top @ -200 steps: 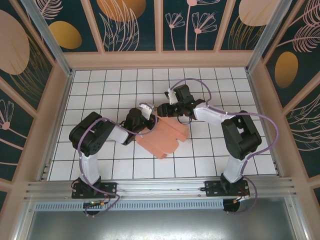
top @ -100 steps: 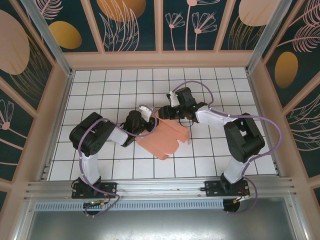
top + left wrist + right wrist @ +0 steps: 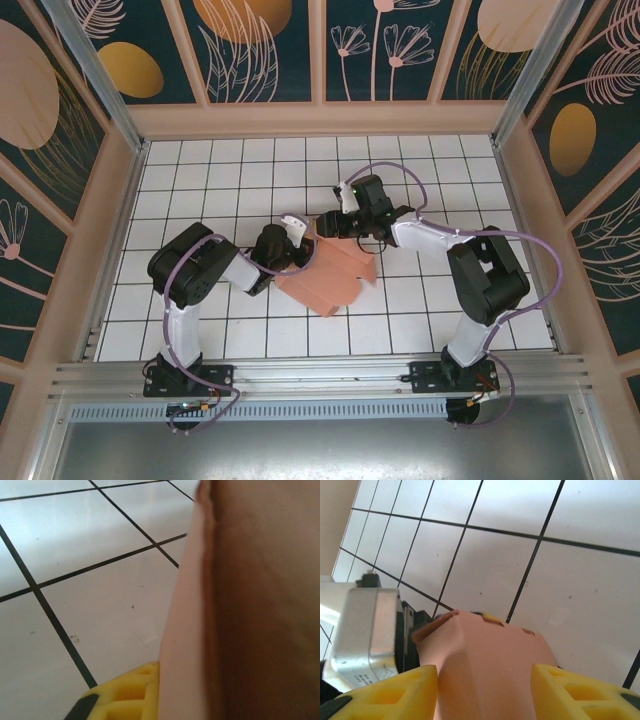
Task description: Fold the paper box
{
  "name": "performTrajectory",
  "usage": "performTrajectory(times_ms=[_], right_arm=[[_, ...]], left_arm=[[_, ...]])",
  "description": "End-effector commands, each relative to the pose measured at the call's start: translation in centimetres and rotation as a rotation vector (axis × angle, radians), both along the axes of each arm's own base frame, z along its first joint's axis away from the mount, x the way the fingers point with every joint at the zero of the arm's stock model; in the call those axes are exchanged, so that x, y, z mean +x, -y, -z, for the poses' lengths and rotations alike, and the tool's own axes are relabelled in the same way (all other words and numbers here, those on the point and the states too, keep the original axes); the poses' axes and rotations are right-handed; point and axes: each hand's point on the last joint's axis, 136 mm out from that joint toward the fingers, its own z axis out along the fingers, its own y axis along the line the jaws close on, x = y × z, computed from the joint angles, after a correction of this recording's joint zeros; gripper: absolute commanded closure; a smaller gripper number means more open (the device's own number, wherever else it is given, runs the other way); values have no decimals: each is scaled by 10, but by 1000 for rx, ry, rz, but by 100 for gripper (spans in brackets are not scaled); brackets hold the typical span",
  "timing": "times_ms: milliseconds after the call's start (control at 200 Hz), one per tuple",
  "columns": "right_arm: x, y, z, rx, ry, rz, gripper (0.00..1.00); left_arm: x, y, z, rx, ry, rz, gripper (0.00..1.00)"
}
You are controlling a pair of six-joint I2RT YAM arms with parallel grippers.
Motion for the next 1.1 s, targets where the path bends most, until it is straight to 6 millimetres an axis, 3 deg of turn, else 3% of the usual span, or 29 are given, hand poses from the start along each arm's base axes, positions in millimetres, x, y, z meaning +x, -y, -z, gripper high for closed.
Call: performTrajectory(times_ms=[0, 70, 140, 210, 721, 836, 961, 1091], right_arm=[[-6, 11, 5, -31, -24, 25, 48], [-7, 12, 5, -31, -23, 27, 48], [-7, 13, 6, -33, -27, 28, 48], [-8, 13, 8, -35, -30, 28, 48], [-11, 17, 15, -46, -46, 31, 48], [-11, 16, 15, -43, -48, 30, 48], [-11, 17, 13, -45, -46, 33, 48], [-9, 20, 4, -41, -11, 48, 47]], left_arm=[[2, 6, -2, -19, -8, 4, 100], [2, 6, -5, -22, -3, 0, 100], [2, 6, -9, -26, 6, 0, 86], [2, 5, -15, -39, 22, -5, 81], [17, 15, -50, -85, 98, -5, 72], [18, 15, -49, -78, 93, -5, 79], [18, 15, -46, -86, 70, -19, 100], [19, 8, -44, -91, 55, -62, 100]])
